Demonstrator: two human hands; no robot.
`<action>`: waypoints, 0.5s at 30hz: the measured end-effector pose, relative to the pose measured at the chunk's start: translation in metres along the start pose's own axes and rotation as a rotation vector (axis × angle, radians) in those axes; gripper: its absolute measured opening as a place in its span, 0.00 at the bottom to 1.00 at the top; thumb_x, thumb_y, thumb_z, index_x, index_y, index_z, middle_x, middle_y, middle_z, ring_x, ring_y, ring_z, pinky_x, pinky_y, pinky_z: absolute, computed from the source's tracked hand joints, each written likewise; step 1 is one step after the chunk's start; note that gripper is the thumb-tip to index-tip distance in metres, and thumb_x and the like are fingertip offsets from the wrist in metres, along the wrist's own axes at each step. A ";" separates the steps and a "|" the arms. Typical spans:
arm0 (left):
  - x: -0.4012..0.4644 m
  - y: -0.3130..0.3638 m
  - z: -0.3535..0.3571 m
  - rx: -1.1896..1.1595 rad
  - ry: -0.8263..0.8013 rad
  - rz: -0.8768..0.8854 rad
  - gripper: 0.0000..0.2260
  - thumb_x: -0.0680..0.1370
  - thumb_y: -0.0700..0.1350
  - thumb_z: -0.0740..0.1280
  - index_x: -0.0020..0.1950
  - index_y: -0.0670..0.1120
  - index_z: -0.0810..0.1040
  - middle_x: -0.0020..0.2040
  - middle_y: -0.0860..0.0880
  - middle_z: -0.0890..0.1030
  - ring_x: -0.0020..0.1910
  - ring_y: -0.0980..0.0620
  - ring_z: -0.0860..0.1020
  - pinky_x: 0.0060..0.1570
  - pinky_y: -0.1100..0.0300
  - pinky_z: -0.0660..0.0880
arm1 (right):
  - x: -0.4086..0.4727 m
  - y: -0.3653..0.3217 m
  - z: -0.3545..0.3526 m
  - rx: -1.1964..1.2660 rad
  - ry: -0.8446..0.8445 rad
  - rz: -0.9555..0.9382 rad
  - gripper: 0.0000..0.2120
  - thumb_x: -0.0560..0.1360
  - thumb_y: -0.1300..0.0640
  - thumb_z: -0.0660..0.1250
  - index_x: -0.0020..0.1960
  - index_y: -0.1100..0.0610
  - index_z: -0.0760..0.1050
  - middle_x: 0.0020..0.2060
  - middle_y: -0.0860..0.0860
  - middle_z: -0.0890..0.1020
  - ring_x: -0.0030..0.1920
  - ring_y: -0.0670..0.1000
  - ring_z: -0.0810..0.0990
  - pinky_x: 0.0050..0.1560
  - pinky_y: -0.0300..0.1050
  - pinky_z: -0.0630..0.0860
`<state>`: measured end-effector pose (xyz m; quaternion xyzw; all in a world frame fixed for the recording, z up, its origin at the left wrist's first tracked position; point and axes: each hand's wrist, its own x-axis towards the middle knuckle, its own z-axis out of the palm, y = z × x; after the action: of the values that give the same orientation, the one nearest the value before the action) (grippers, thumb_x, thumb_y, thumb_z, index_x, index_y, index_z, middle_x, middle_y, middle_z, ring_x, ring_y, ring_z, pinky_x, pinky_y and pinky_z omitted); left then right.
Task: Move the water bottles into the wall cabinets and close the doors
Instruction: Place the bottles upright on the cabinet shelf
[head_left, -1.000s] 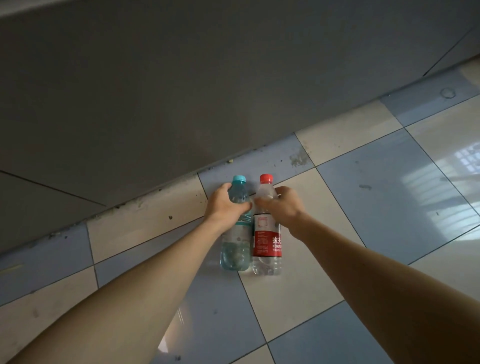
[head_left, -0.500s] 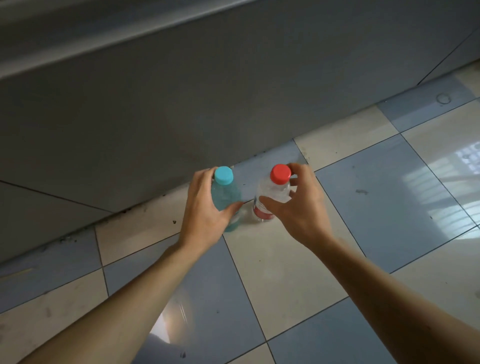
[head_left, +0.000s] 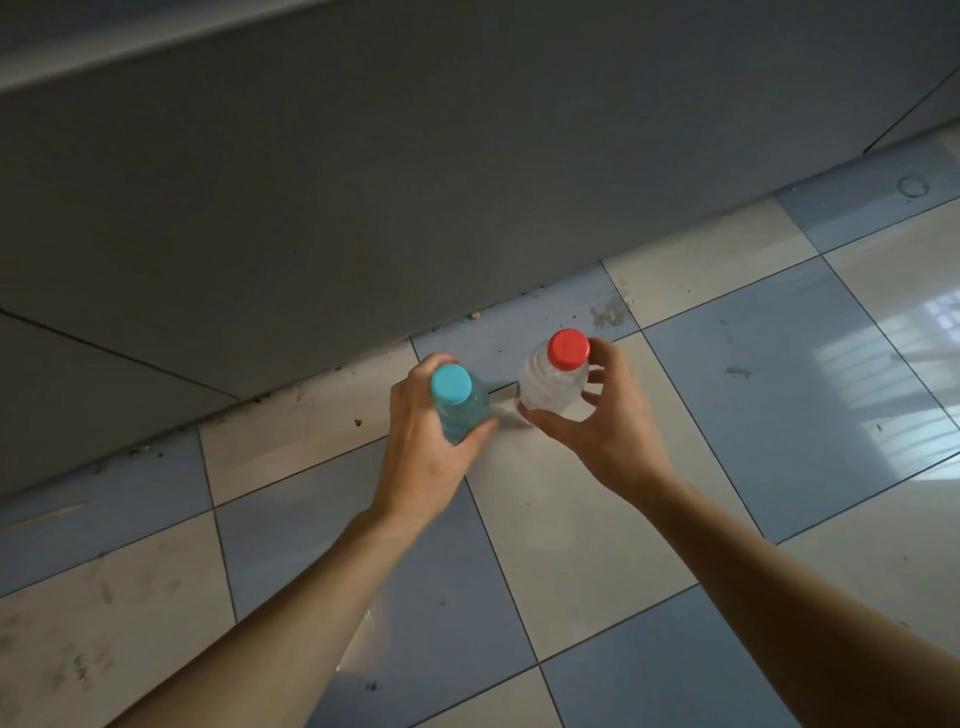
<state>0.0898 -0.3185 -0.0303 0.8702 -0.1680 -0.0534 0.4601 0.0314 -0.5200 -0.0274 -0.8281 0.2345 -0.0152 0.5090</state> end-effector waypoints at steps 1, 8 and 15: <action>-0.001 -0.003 0.000 -0.012 -0.018 -0.044 0.37 0.68 0.46 0.82 0.69 0.55 0.65 0.63 0.55 0.72 0.62 0.53 0.70 0.59 0.72 0.68 | 0.001 0.005 0.002 0.017 -0.023 0.035 0.46 0.65 0.48 0.83 0.75 0.49 0.62 0.67 0.45 0.73 0.63 0.46 0.74 0.62 0.43 0.75; -0.006 -0.015 0.008 -0.089 -0.001 -0.256 0.39 0.65 0.46 0.83 0.65 0.65 0.62 0.62 0.52 0.75 0.60 0.50 0.75 0.57 0.57 0.75 | 0.010 0.017 0.028 0.211 -0.016 0.106 0.35 0.67 0.60 0.81 0.68 0.51 0.68 0.58 0.44 0.79 0.54 0.38 0.79 0.46 0.27 0.75; 0.003 0.003 0.005 -0.099 -0.001 -0.336 0.30 0.65 0.44 0.82 0.59 0.56 0.68 0.51 0.52 0.80 0.49 0.52 0.79 0.41 0.71 0.73 | 0.000 0.006 0.027 0.267 -0.001 0.143 0.33 0.66 0.60 0.82 0.65 0.49 0.71 0.54 0.43 0.82 0.52 0.44 0.82 0.49 0.42 0.81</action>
<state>0.0903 -0.3251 -0.0303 0.8622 -0.0177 -0.1383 0.4869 0.0367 -0.4996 -0.0460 -0.7341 0.2884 -0.0095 0.6147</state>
